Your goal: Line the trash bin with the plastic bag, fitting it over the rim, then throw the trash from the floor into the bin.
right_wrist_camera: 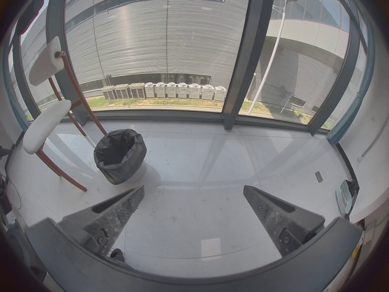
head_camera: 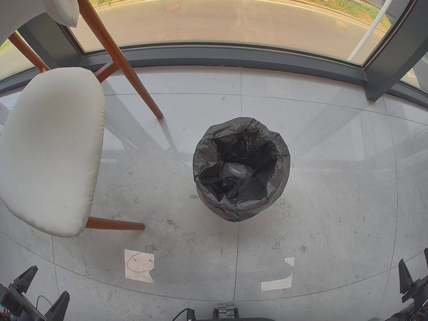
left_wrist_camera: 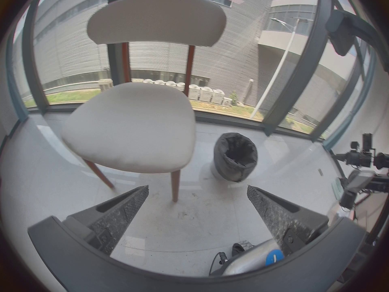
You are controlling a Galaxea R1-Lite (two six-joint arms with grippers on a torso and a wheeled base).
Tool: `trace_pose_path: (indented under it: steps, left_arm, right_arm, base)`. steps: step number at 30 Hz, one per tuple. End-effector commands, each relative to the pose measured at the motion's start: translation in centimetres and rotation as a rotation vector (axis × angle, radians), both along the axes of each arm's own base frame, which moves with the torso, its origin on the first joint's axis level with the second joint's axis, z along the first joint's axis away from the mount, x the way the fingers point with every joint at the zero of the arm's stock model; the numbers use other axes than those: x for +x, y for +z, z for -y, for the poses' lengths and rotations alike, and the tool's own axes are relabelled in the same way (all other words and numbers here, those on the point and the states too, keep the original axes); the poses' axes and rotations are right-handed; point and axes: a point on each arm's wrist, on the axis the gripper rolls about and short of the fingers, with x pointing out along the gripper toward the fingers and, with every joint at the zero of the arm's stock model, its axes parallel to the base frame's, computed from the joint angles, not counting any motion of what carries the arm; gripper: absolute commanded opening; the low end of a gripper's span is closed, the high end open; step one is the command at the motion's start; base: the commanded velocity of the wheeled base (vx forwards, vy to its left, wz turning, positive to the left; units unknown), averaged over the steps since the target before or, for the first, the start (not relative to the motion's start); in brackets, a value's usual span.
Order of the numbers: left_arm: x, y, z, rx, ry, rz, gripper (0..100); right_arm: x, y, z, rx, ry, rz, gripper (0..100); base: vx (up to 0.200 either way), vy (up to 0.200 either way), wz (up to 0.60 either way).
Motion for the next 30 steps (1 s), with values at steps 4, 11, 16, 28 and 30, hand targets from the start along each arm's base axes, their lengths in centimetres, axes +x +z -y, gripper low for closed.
trace_pose_path:
  steps: [4,11,16,28,30]
  left_arm:
    - [-0.2,-0.5,0.2,-0.021,0.187,0.023,100]
    - [-0.7,-0.5,0.2,-0.033,0.212,0.092,100]
    - [-0.8,-0.5,0.2,-0.017,0.197,0.092,100]
    - [-0.8,-0.6,0.2,0.021,0.206,0.093,100]
    - [-0.8,-0.6,0.5,0.052,0.087,0.099,100]
  right_arm:
    - [0.2,-0.4,0.2,0.003,0.175,-0.031,100]
    - [-0.5,-0.6,0.1,-0.003,0.083,0.055,100]
    - [-0.9,-0.7,0.2,-0.002,0.110,0.113,100]
    - [-0.9,-0.7,0.2,-0.001,0.124,0.110,100]
    - [-0.9,-0.7,0.2,-0.004,0.126,0.110,100]
  base:
    - [0.000,0.000,0.00]
    - [0.000,0.000,0.00]
    - [0.000,0.000,0.00]
    - [0.000,0.000,0.00]
    - [0.000,0.000,0.00]
